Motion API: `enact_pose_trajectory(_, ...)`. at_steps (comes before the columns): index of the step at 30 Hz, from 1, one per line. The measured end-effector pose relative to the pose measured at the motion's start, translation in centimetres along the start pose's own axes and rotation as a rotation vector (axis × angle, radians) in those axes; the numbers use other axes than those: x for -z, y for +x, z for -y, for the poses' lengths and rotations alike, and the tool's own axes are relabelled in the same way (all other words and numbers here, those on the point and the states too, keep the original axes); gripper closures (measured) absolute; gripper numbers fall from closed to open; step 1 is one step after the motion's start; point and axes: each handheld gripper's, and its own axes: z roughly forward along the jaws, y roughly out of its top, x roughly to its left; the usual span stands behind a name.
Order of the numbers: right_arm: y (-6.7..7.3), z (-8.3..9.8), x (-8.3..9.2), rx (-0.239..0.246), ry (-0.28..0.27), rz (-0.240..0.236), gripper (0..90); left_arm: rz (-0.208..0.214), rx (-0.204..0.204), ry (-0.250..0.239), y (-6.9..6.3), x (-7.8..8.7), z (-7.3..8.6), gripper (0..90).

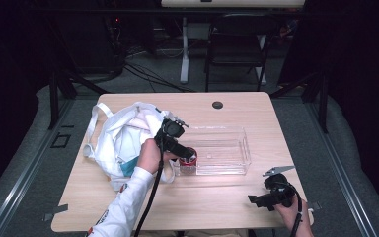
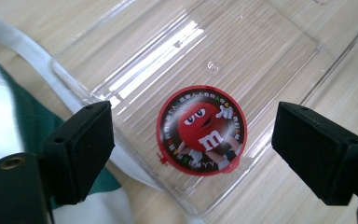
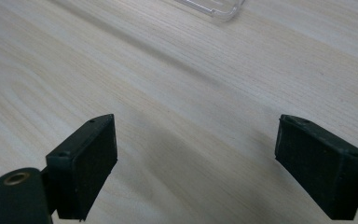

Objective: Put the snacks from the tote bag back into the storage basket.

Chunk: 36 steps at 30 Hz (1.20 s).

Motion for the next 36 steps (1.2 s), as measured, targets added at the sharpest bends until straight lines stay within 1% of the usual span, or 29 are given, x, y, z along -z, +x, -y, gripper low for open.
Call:
enact_pose_trajectory(3, -0.1, 0.0, 0.0, -0.002, -0.004, 0.002, 12.4, -0.022, -0.006, -0.015, 0.5, 1.5, 0.2, 11.5)
enact_pose_trajectory(7, -0.1, 0.0, 0.1, -0.003, -0.004, 0.001, 12.3, -0.058, -0.007, -0.021, 1.1, 3.1, 0.6, 10.1)
enact_pose_trajectory(10, -0.1, 0.1, 0.1, -0.004, -0.003, 0.005, 12.3, -0.064, 0.007, -0.04, 1.8, 4.4, 1.2, 9.3)
enact_pose_trajectory(13, -0.1, 0.1, 0.1, -0.006, -0.005, 0.007, 12.3, -0.101, 0.018, -0.066, 2.4, 5.8, 1.9, 8.7)
enact_pose_trajectory(15, -0.1, 0.1, 0.2, -0.008, -0.007, 0.008, 12.4, -0.105, 0.026, -0.071, 2.8, 6.5, 2.4, 7.9)
enact_pose_trajectory(17, -0.1, 0.1, 0.2, -0.011, -0.016, 0.012, 12.3, -0.119, 0.033, -0.079, 3.2, 7.3, 2.9, 7.5)
enact_pose_trajectory(20, -0.1, 0.1, 0.2, -0.01, -0.012, 0.012, 12.3, -0.144, 0.042, -0.087, 3.8, 8.5, 3.9, 6.9)
enact_pose_trajectory(21, -0.1, 0.1, 0.2, -0.01, -0.013, 0.012, 12.3, -0.148, 0.045, -0.088, 3.9, 8.7, 4.2, 6.9)
enact_pose_trajectory(22, 0.0, 0.1, 0.2, -0.019, -0.026, 0.011, 12.4, -0.156, 0.052, -0.092, 4.1, 9.0, 4.6, 6.8)
enact_pose_trajectory(23, -0.1, 0.1, 0.2, -0.012, -0.016, 0.016, 12.3, -0.16, 0.055, -0.098, 4.2, 9.2, 5.0, 6.9)
enact_pose_trajectory(25, -0.2, 0.1, 0.3, -0.005, -0.005, 0.01, 12.3, -0.171, 0.063, -0.1, 4.5, 9.7, 5.7, 6.8)
enact_pose_trajectory(26, -0.1, 0.1, 0.2, -0.011, -0.012, 0.012, 12.3, -0.175, 0.065, -0.101, 4.7, 9.9, 6.1, 6.8)
enact_pose_trajectory(28, -0.1, 0.1, 0.2, -0.012, -0.012, 0.013, 12.3, -0.188, 0.073, -0.096, 5.0, 10.3, 6.8, 6.8)
enact_pose_trajectory(30, 0.0, 0.2, 0.1, -0.03, -0.036, 0.012, 12.4, -0.198, 0.083, -0.092, 5.3, 10.6, 7.5, 6.8)
enact_pose_trajectory(31, 0.0, 0.2, 0.1, -0.026, -0.029, 0.019, 12.3, -0.203, 0.084, -0.091, 5.5, 10.7, 7.8, 6.7)
enact_pose_trajectory(32, 0.0, 0.2, 0.1, -0.03, -0.035, 0.012, 12.3, -0.208, 0.089, -0.087, 5.6, 10.8, 8.2, 6.6)
enact_pose_trajectory(34, -0.1, 0.1, 0.2, -0.016, -0.015, 0.014, 12.3, -0.209, 0.095, -0.078, 5.9, 10.9, 8.9, 6.0)
enact_pose_trajectory(36, -0.1, 0.1, 0.3, -0.018, -0.016, 0.016, 12.4, -0.214, 0.105, -0.073, 6.1, 11.0, 9.7, 5.1)
